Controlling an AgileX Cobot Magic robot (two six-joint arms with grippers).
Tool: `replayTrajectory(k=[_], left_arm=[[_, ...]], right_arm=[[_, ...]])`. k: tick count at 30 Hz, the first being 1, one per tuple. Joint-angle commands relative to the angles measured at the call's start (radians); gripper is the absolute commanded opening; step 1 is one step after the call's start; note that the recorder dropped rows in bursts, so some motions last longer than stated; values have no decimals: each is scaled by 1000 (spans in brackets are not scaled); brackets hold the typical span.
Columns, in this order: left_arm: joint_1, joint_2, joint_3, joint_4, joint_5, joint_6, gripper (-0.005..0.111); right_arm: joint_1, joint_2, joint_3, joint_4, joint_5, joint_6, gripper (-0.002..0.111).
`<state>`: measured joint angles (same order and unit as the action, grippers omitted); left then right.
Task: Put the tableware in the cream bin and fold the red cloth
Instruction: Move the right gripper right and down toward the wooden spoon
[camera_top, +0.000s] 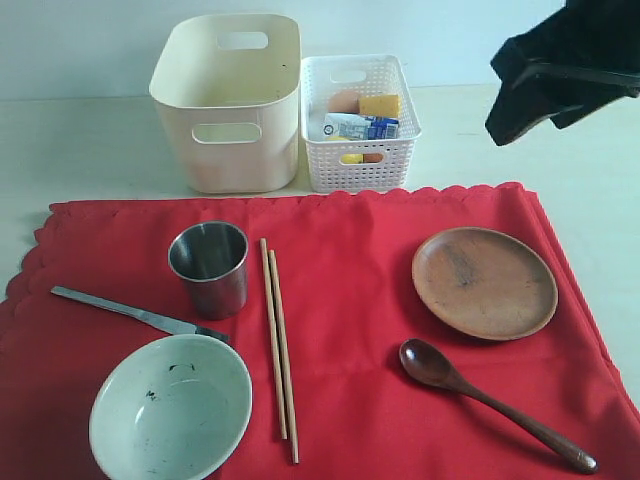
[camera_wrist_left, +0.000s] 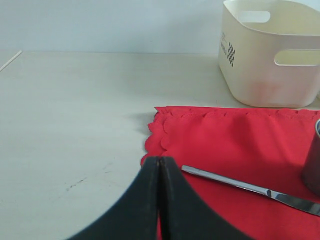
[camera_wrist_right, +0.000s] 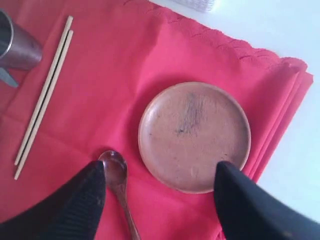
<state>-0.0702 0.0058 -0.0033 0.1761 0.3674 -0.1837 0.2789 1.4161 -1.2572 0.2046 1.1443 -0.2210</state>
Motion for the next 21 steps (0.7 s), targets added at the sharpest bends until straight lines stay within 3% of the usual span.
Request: replayTrajectory(k=[1,7,14,21], left_arm=[[1,-6,3,-9,-6,-3,0],[1,-6,3,-9,-6,-3,0],[1,-6,3,-9,-6,-3,0],[1,-6,3,-9,-6,-3,0]], right_arm=[[-5,-112,90,40,-18,-149,60],[-2,-153,201,171,-38,-240,60],[107,-153,407,176,-107,-555,60],[116,-113,535,169,-186,-653,60]])
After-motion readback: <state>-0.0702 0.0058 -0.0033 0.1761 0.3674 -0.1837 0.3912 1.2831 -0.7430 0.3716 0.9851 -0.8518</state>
